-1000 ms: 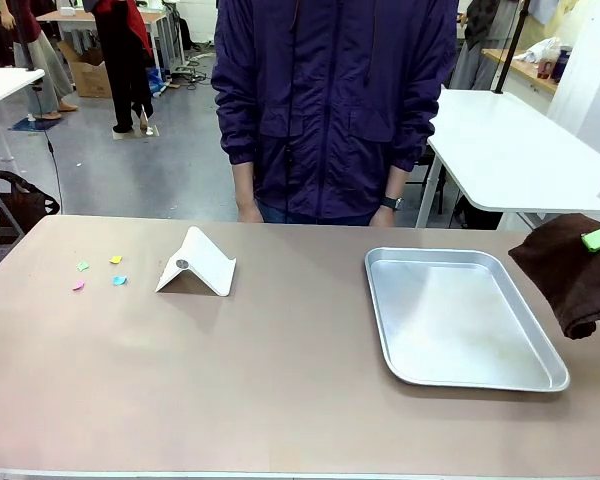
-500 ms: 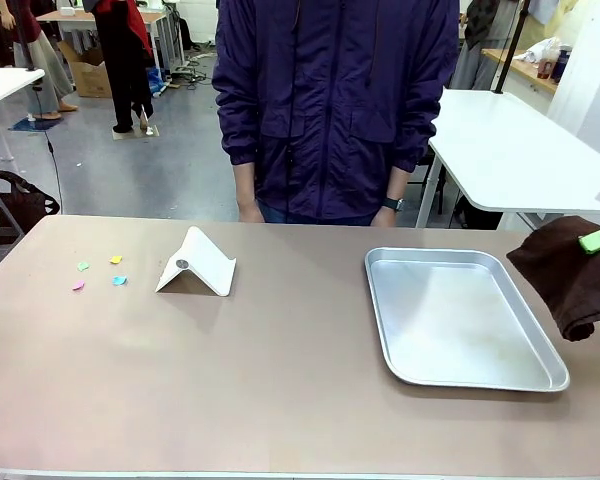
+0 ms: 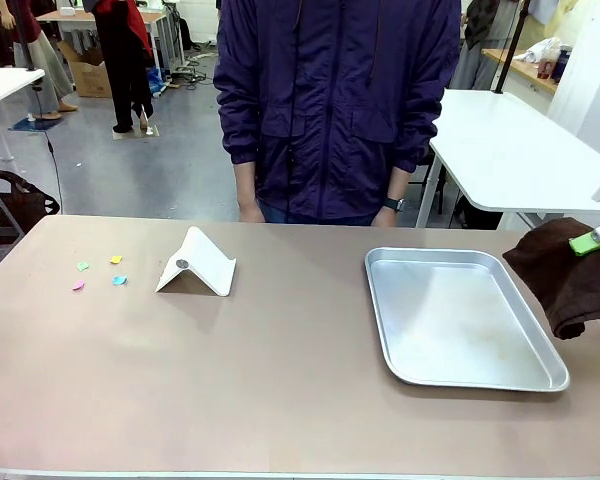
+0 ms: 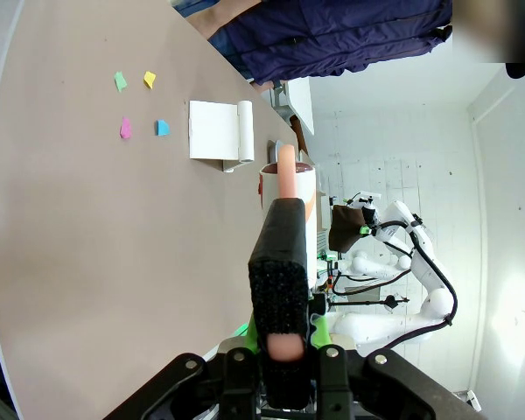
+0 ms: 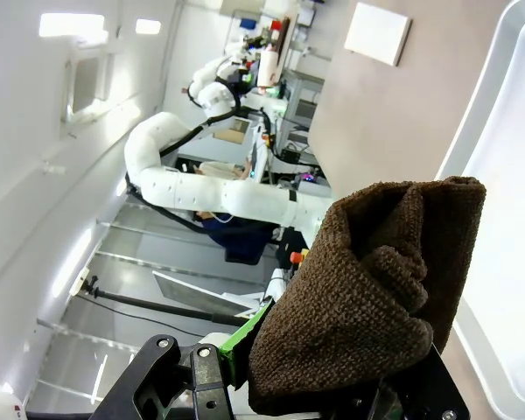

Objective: Clean the surface of the table.
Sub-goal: Clean the area not pointed to by the person.

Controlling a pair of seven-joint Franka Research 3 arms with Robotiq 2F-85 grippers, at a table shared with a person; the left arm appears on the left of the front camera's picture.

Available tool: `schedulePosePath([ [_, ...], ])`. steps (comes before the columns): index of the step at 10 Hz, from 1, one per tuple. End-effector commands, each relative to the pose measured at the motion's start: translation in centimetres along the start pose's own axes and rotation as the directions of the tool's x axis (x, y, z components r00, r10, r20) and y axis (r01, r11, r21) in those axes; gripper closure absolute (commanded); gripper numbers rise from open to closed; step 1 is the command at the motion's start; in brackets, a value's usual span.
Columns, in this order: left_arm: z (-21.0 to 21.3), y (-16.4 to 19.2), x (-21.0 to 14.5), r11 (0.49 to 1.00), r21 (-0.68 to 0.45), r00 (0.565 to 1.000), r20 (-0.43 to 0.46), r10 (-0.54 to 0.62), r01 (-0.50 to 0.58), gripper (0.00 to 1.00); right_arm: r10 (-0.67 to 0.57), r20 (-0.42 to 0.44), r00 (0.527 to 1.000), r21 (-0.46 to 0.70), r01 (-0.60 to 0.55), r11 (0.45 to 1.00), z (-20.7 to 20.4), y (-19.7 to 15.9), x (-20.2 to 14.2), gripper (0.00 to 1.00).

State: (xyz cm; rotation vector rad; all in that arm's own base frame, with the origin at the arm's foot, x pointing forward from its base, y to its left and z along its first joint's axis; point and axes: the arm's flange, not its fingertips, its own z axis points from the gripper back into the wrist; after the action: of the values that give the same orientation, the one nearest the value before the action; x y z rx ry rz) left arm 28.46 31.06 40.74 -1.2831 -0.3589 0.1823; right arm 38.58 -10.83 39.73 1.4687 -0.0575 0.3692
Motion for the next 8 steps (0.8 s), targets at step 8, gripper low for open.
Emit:
schedulePosePath([
  [8, -4.9, -3.4, 1.0, 0.934, 0.356, 0.999, 0.035, 0.020, -0.031, 0.78, -0.003, 0.009, 1.000, -0.007, 0.003, 1.000, -0.3, 0.7, -0.2, 1.00],
])
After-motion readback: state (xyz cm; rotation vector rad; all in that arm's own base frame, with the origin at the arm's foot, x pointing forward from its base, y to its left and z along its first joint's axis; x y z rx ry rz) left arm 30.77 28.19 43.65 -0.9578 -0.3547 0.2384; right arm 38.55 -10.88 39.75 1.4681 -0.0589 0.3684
